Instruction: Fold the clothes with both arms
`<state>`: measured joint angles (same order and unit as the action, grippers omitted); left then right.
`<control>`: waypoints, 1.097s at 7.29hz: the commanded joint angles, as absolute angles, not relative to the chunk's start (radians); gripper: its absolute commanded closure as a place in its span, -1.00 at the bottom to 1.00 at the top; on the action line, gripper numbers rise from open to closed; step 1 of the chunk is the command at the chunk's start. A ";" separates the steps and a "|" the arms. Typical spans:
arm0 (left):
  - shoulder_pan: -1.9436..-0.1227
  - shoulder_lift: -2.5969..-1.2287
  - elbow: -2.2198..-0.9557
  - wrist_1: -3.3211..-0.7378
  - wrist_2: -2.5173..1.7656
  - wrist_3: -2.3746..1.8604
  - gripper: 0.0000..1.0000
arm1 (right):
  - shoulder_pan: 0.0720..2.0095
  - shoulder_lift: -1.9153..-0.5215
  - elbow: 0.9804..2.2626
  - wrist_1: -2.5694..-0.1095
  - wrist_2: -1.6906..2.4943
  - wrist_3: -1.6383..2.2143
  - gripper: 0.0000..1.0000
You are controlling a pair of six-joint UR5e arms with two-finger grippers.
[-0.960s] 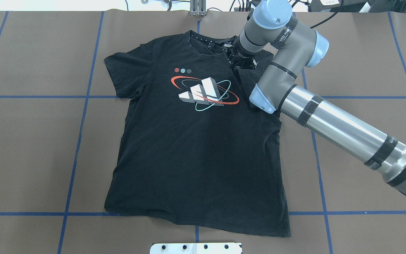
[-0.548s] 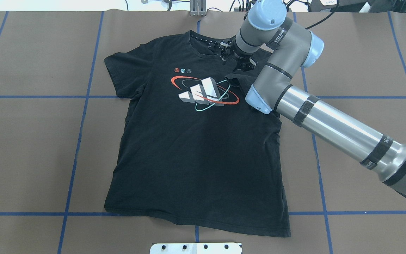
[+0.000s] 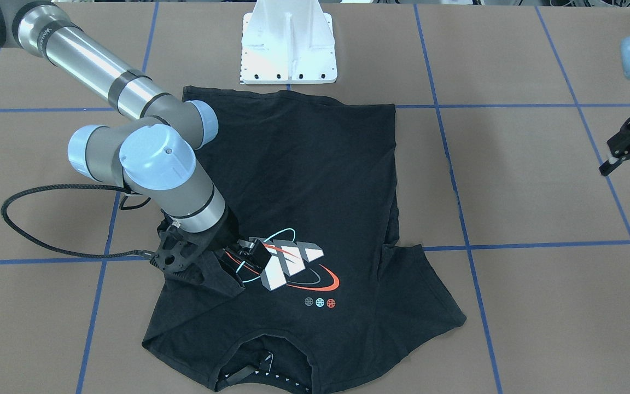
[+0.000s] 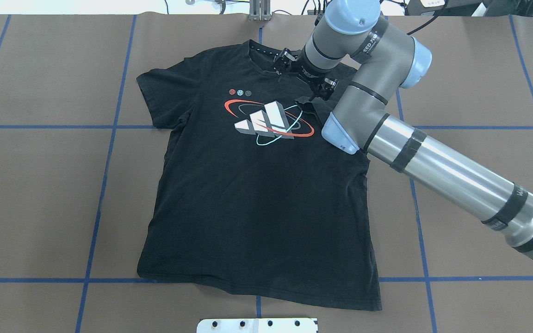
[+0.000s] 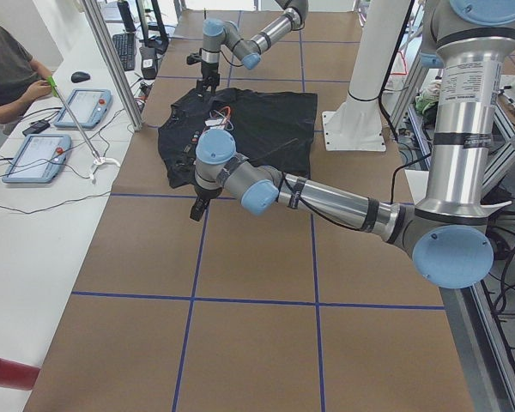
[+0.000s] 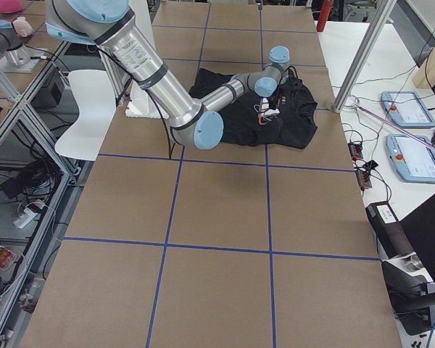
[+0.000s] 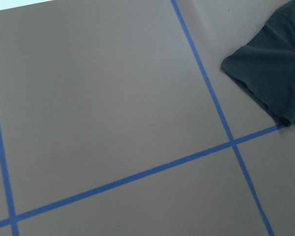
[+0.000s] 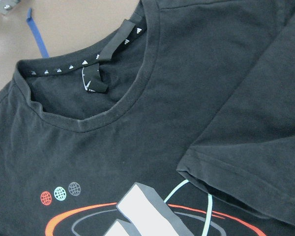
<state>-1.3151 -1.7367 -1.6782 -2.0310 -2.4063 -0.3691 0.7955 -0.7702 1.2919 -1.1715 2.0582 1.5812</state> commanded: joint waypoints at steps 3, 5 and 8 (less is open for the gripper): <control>-1.217 -2.162 -1.173 -2.048 -2.402 -0.516 -0.88 | 0.798 -1.075 1.673 -1.192 2.065 1.582 -1.00; -1.146 -2.238 -1.033 -2.197 -2.362 -0.634 -0.88 | 0.799 -1.123 1.730 -1.192 2.063 1.582 -1.00; -1.062 -2.267 -0.864 -2.484 -2.353 -0.777 -0.76 | 0.799 -1.141 1.743 -1.192 2.054 1.582 -1.00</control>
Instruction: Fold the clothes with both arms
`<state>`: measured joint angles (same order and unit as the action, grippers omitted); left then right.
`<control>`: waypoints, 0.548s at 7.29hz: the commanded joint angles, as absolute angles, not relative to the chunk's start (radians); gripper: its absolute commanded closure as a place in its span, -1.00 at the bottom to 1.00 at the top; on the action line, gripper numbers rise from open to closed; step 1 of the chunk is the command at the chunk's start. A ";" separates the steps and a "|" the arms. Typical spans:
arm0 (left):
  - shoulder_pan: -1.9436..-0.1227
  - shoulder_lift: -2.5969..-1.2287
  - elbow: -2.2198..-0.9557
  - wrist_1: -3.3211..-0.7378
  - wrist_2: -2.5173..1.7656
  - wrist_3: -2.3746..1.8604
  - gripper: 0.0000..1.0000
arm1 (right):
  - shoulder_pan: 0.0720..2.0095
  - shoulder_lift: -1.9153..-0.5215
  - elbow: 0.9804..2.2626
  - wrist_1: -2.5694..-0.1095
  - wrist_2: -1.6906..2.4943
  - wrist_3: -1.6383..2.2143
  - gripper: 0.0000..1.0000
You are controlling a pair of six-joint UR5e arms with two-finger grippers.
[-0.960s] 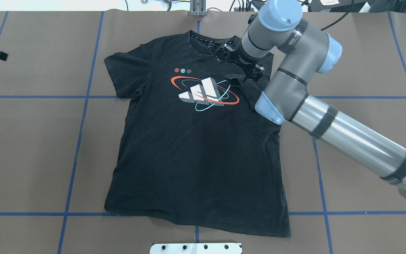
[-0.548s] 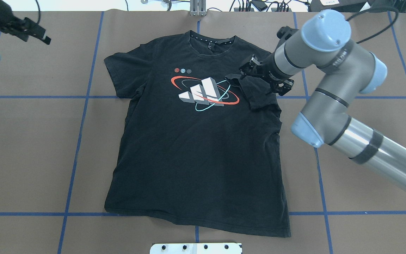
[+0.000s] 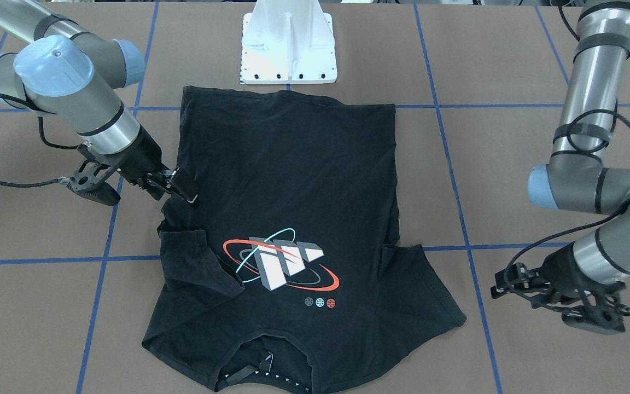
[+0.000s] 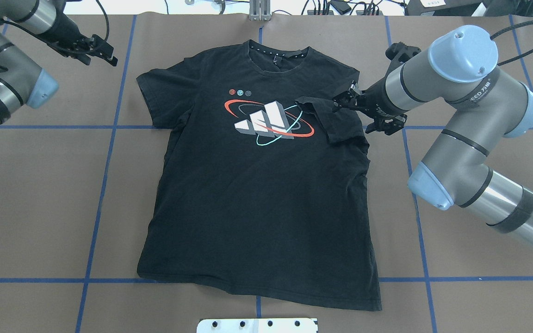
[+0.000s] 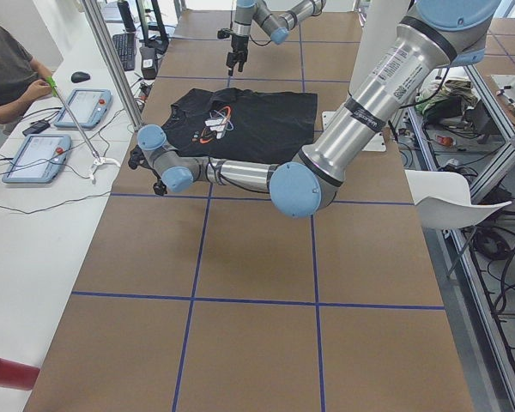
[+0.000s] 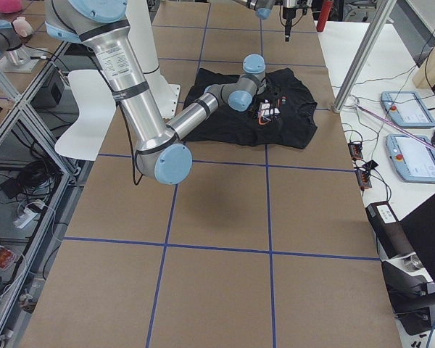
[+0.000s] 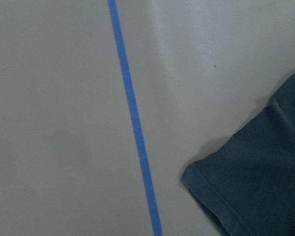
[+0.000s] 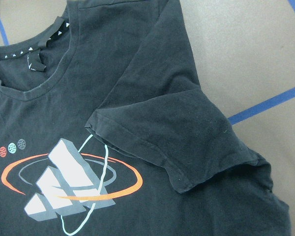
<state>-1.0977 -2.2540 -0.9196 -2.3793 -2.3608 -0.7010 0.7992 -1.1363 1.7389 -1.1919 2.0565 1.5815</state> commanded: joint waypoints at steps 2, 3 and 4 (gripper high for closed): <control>-1.049 -2.304 -0.815 -2.509 -2.342 -0.793 -0.62 | 0.798 -1.149 1.741 -1.192 2.046 1.582 -1.00; -1.046 -2.322 -0.769 -2.560 -2.342 -0.810 -0.58 | 0.798 -1.150 1.741 -1.192 2.043 1.582 -1.00; -1.029 -2.345 -0.743 -2.571 -2.315 -0.839 -0.53 | 0.798 -1.150 1.741 -1.192 2.037 1.582 -1.00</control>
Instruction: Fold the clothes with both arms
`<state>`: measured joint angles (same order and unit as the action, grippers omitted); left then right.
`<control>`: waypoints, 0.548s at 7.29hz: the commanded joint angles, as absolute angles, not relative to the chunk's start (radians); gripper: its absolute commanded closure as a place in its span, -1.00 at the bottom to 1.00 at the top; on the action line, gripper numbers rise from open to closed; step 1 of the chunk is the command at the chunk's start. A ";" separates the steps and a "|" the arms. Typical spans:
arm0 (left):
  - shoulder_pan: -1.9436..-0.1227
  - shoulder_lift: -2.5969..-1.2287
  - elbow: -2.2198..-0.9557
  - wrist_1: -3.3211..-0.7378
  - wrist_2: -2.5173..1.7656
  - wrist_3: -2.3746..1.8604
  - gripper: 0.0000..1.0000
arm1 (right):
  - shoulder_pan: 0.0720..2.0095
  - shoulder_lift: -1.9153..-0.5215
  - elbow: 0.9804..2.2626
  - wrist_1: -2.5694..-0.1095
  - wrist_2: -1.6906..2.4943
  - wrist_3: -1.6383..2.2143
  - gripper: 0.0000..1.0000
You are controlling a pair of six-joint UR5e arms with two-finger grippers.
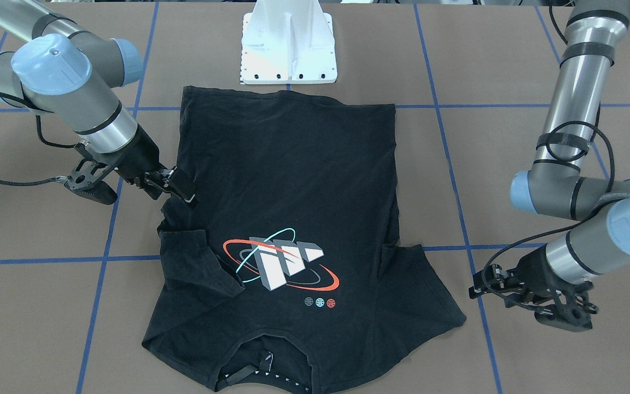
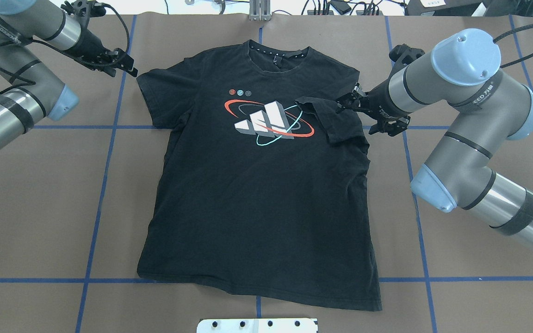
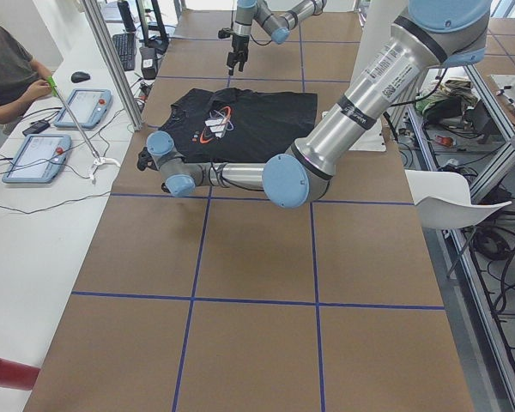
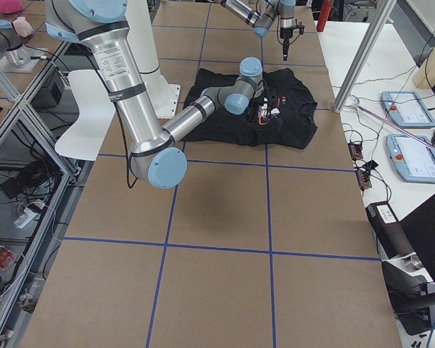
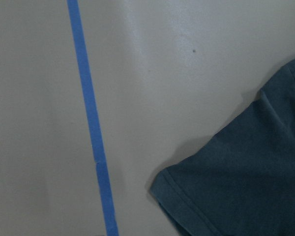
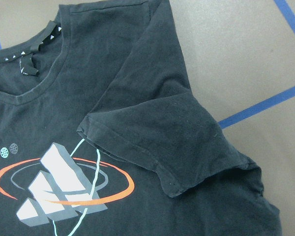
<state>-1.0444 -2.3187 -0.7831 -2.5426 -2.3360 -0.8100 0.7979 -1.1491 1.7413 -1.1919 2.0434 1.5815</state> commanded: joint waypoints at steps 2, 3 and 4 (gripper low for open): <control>-1.000 -2.367 -0.697 -2.623 -2.257 -0.873 -0.43 | 0.795 -1.150 1.736 -1.190 2.034 1.582 -1.00; -0.983 -2.375 -0.687 -2.641 -2.225 -0.911 -0.33 | 0.793 -1.150 1.735 -1.190 2.028 1.582 -1.00; -0.982 -2.375 -0.686 -2.642 -2.221 -0.911 -0.29 | 0.793 -1.149 1.735 -1.190 2.025 1.582 -1.00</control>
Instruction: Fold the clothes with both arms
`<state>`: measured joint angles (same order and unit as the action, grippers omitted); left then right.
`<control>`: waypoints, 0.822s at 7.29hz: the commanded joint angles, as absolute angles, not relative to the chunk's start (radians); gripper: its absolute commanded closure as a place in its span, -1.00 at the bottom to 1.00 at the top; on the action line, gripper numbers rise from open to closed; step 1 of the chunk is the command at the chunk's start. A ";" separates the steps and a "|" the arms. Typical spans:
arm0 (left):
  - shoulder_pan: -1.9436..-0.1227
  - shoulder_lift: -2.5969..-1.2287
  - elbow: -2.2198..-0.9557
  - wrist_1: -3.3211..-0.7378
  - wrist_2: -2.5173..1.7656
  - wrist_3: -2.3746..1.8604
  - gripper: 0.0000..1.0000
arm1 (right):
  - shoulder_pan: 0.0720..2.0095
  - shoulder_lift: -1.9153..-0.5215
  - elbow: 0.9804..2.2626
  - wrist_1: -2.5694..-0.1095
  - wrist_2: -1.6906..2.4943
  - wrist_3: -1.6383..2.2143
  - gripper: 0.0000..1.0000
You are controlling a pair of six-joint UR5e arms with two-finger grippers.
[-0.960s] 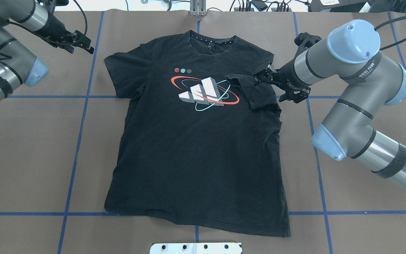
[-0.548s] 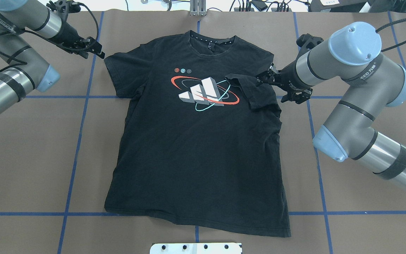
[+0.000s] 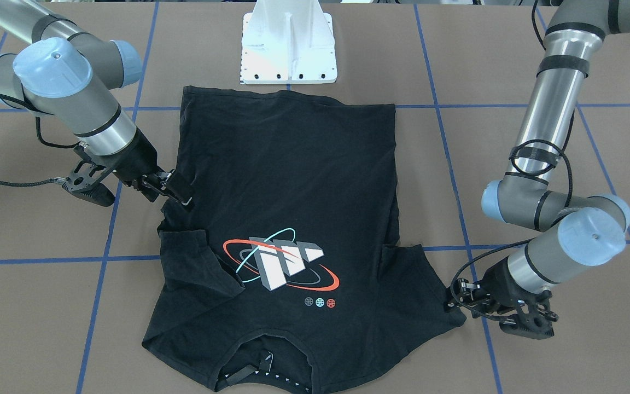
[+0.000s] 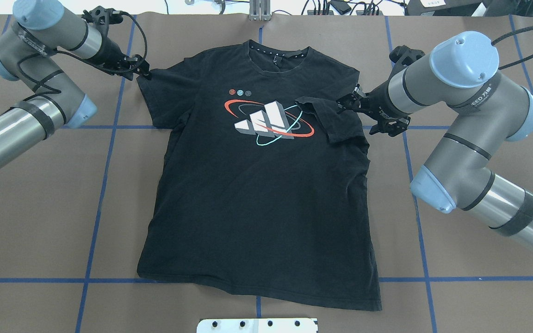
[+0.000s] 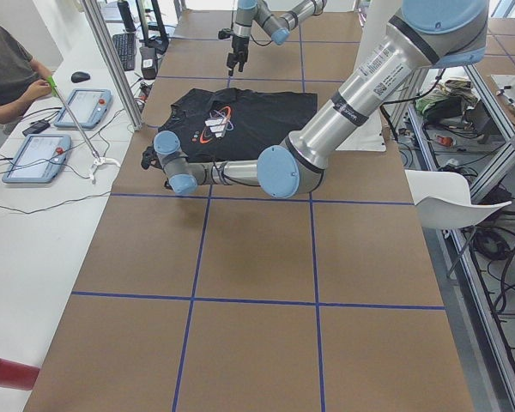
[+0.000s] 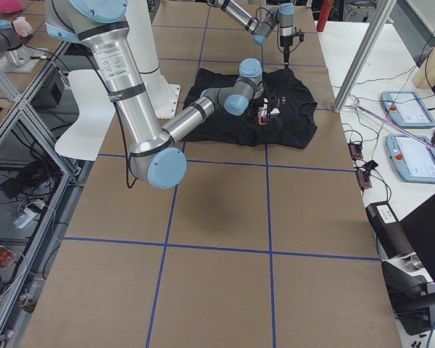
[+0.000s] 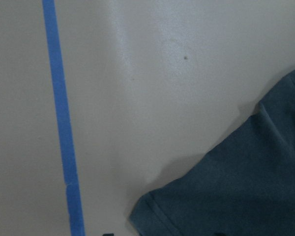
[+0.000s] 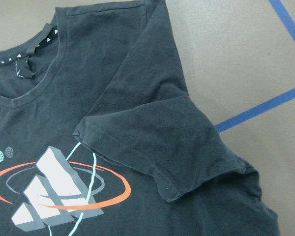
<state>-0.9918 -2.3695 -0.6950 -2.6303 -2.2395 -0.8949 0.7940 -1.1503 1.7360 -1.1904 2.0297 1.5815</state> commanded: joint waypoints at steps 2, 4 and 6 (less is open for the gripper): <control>-0.976 -2.370 -0.673 -2.643 -2.165 -0.908 -0.26 | 0.792 -1.150 1.732 -1.190 2.022 1.582 -1.00; -0.977 -2.372 -0.673 -2.643 -2.160 -0.908 -0.26 | 0.787 -1.149 1.730 -1.190 2.013 1.582 -1.00; -0.976 -2.372 -0.672 -2.643 -2.161 -0.910 -0.13 | 0.784 -1.149 1.730 -1.190 2.011 1.582 -1.00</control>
<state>-0.9761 -2.3713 -0.6726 -2.6430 -2.1616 -0.9085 0.7863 -1.1492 1.7310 -1.1904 2.0127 1.5815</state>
